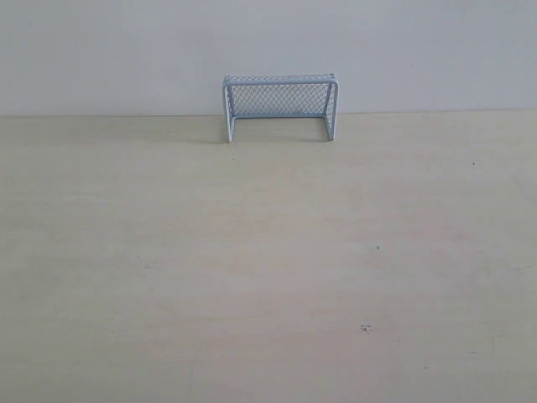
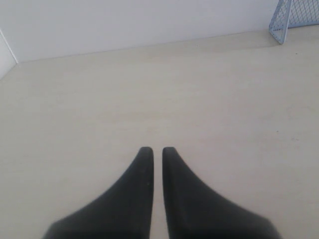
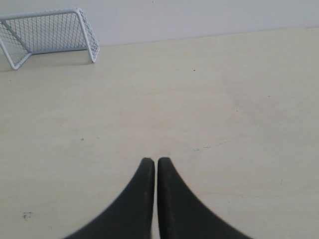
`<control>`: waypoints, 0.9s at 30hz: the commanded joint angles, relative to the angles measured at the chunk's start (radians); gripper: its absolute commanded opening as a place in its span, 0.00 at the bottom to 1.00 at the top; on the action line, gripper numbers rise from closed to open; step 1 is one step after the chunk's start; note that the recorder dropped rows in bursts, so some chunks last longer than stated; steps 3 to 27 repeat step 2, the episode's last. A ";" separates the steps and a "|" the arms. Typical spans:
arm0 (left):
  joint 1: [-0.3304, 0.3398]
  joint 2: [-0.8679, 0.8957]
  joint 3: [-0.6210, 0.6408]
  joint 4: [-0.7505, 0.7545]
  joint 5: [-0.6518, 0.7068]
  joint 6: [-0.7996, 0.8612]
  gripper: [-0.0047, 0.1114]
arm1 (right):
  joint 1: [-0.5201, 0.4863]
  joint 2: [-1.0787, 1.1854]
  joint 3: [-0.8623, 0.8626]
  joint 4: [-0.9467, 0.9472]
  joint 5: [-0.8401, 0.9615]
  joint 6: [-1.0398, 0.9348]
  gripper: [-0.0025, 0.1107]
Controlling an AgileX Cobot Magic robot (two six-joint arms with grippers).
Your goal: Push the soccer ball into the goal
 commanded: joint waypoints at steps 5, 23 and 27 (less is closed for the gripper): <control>-0.008 0.005 -0.004 0.000 -0.003 -0.009 0.09 | 0.003 -0.005 0.005 0.001 -0.008 0.002 0.02; -0.008 0.005 -0.004 0.000 -0.003 -0.009 0.09 | 0.003 -0.005 0.005 0.001 -0.008 0.002 0.02; -0.008 0.005 -0.004 0.000 -0.003 -0.009 0.09 | 0.003 -0.005 0.005 0.001 -0.008 0.002 0.02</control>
